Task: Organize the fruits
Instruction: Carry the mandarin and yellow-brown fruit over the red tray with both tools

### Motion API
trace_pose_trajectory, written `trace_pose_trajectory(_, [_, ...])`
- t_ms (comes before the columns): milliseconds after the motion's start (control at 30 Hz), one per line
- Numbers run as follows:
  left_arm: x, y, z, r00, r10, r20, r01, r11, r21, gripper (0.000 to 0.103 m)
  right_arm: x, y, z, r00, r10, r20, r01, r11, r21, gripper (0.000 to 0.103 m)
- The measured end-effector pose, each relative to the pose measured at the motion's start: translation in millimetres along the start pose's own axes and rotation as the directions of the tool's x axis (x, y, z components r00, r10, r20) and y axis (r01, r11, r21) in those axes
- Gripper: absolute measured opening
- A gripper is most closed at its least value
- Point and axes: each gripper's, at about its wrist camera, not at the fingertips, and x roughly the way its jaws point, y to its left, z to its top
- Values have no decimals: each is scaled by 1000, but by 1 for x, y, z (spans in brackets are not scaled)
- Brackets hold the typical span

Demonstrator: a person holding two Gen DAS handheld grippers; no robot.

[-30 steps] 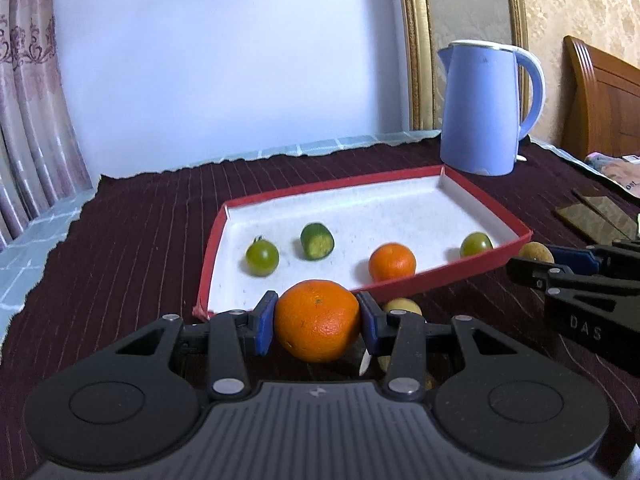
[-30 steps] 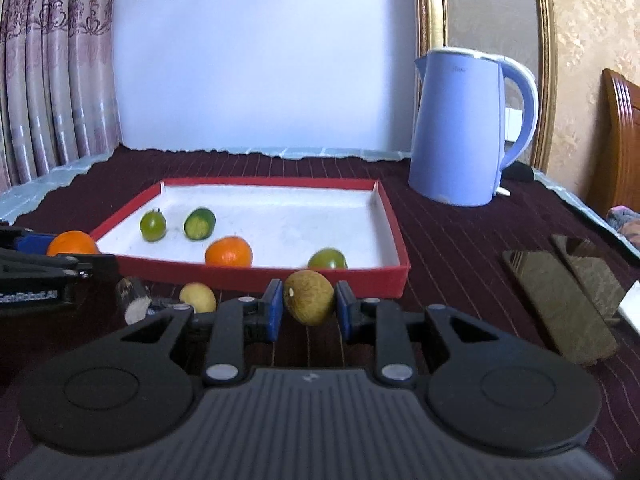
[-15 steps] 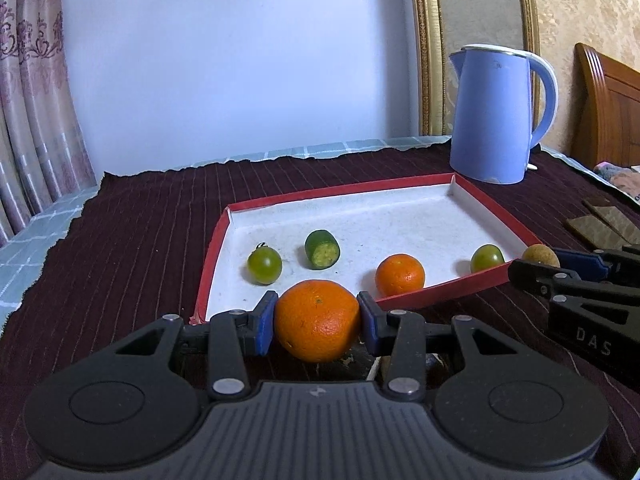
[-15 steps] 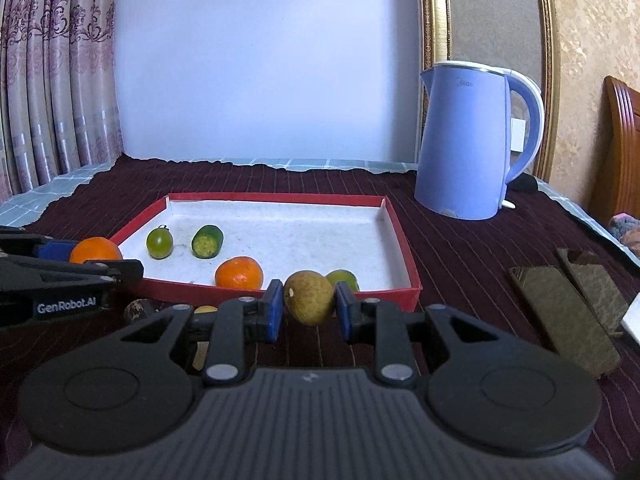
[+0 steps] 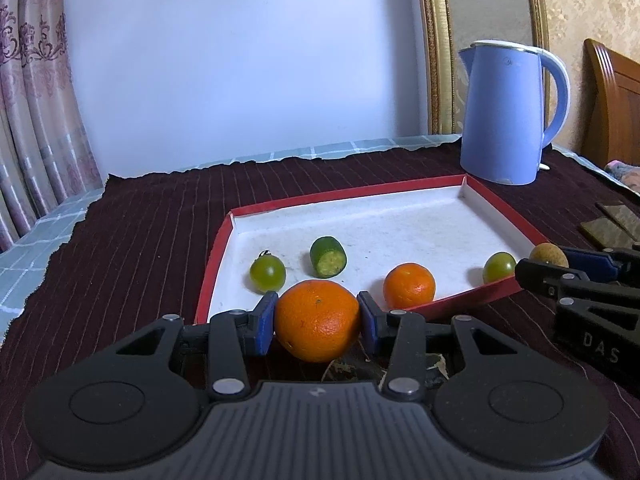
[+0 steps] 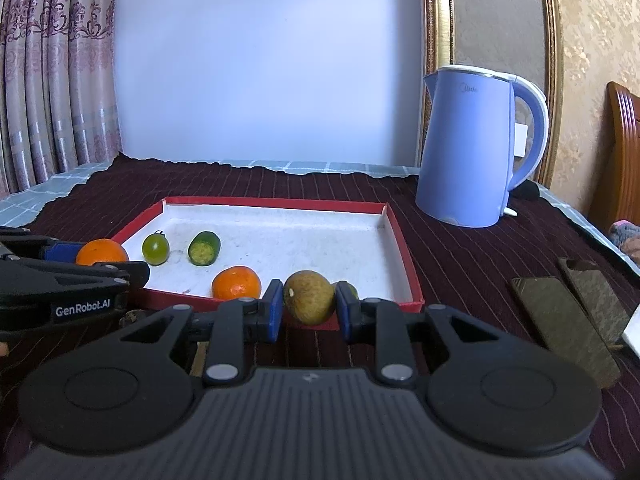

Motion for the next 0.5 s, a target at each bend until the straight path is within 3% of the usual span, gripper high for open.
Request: trace_pose_trajectory(500, [7,-5,12,1000,26,-1,-26,999,23,42,8,0,13,1000,-5,6,5,1000,-12,26])
